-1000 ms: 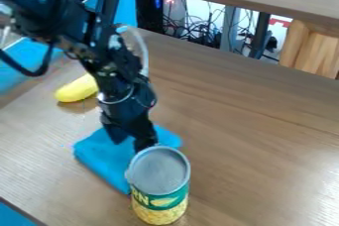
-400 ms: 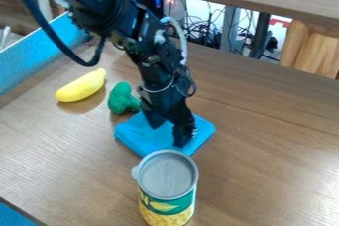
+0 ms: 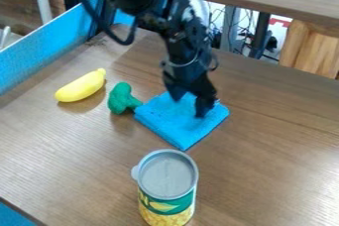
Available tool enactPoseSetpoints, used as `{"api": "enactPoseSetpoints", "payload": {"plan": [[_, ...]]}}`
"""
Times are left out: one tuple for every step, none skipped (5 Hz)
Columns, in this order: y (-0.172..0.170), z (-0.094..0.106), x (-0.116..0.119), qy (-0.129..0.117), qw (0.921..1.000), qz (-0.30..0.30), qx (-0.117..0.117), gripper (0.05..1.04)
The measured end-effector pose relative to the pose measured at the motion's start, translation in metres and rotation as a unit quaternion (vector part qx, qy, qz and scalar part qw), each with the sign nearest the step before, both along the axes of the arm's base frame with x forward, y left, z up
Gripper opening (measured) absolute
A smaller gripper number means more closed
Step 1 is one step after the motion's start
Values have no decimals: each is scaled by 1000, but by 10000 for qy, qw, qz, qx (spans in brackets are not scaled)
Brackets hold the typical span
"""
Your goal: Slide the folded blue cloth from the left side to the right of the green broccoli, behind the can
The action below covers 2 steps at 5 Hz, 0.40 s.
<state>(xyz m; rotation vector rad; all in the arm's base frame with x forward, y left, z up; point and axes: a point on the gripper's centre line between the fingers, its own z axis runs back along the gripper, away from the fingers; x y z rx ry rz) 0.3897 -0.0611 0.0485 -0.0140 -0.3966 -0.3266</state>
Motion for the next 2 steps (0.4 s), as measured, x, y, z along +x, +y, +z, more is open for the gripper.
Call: {"api": "enactPoseSetpoints", "payload": {"plan": [[-16,9,26,-52,9999,-110,-8,1001],[-20,12,44,10,9999,-111,-5,1001]]}}
